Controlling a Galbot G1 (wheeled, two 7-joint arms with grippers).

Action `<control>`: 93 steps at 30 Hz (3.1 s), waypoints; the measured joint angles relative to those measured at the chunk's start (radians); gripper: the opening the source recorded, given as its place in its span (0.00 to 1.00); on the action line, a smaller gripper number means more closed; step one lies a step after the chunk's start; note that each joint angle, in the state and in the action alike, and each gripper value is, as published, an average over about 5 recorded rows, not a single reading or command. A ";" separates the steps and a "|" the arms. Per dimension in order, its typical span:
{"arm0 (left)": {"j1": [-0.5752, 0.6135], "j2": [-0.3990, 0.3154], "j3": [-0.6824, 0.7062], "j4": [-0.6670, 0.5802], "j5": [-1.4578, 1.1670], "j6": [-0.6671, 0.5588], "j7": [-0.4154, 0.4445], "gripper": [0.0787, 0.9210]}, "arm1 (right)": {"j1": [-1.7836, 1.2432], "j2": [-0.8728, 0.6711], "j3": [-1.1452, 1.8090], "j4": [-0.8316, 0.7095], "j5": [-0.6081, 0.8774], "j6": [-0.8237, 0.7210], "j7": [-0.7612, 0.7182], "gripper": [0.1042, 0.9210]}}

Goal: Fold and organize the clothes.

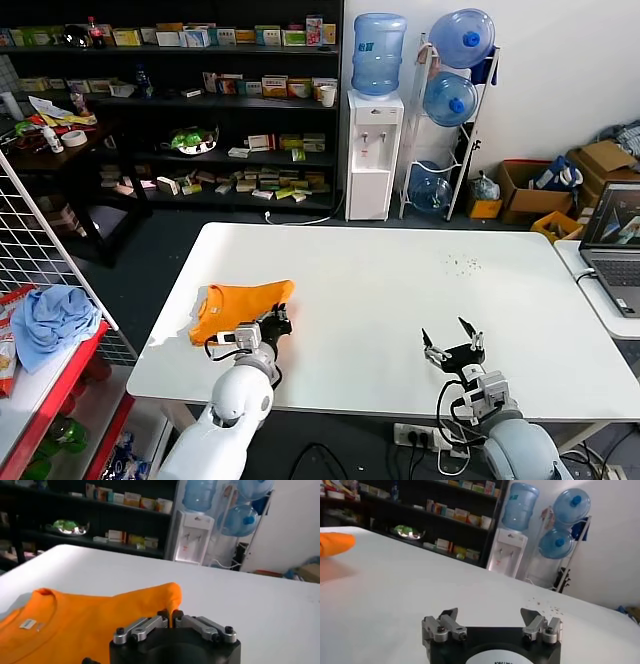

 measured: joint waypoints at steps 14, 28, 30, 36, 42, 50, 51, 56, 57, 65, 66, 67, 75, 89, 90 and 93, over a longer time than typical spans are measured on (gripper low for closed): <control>-0.065 -0.193 0.097 0.207 0.046 -0.147 -0.004 0.06 | 0.014 -0.001 0.022 -0.030 0.007 -0.010 0.016 0.88; -0.044 -0.223 0.181 0.188 0.014 -0.272 0.096 0.46 | 0.022 0.004 0.021 -0.036 0.016 -0.014 0.010 0.88; -0.034 -0.223 0.183 0.164 0.016 -0.283 0.115 0.53 | 0.023 0.004 0.021 -0.036 0.020 -0.011 0.003 0.88; 0.010 -0.219 0.157 0.087 0.022 -0.339 0.162 0.73 | 0.027 0.008 0.023 -0.035 0.032 0.001 -0.019 0.88; 0.076 -0.114 0.078 0.027 0.086 -0.421 0.200 0.87 | 0.040 0.024 0.039 -0.041 0.039 0.025 -0.043 0.88; 0.197 0.031 -0.098 -0.004 0.253 -0.549 0.248 0.88 | 0.050 0.080 0.087 -0.053 0.023 0.051 -0.096 0.88; 0.211 0.041 -0.119 -0.006 0.271 -0.560 0.252 0.88 | 0.051 0.088 0.092 -0.053 0.020 0.053 -0.102 0.88; 0.267 0.085 -0.201 -0.021 0.344 -0.594 0.262 0.88 | 0.049 0.122 0.111 -0.054 0.007 0.060 -0.129 0.88; 0.276 0.091 -0.212 -0.024 0.355 -0.598 0.263 0.88 | 0.048 0.129 0.116 -0.054 0.006 0.061 -0.134 0.88; 0.323 0.115 -0.283 -0.039 0.424 -0.618 0.276 0.88 | 0.045 0.170 0.154 -0.045 -0.013 0.062 -0.165 0.88; 0.328 0.117 -0.290 -0.040 0.432 -0.620 0.279 0.88 | 0.044 0.174 0.160 -0.043 -0.016 0.061 -0.169 0.88; 0.333 0.118 -0.298 -0.041 0.439 -0.621 0.283 0.88 | 0.044 0.178 0.165 -0.042 -0.018 0.059 -0.173 0.88; 0.358 0.121 -0.332 -0.066 0.471 -0.609 0.309 0.88 | 0.046 0.215 0.203 -0.035 -0.038 0.051 -0.200 0.88; 0.367 0.124 -0.352 -0.085 0.483 -0.589 0.316 0.88 | 0.030 0.242 0.230 -0.013 -0.045 0.049 -0.213 0.88; 0.368 0.124 -0.352 -0.088 0.485 -0.586 0.318 0.88 | 0.029 0.244 0.231 -0.012 -0.045 0.049 -0.214 0.88; 0.371 0.123 -0.352 -0.095 0.488 -0.578 0.321 0.88 | 0.029 0.247 0.234 -0.010 -0.047 0.048 -0.216 0.88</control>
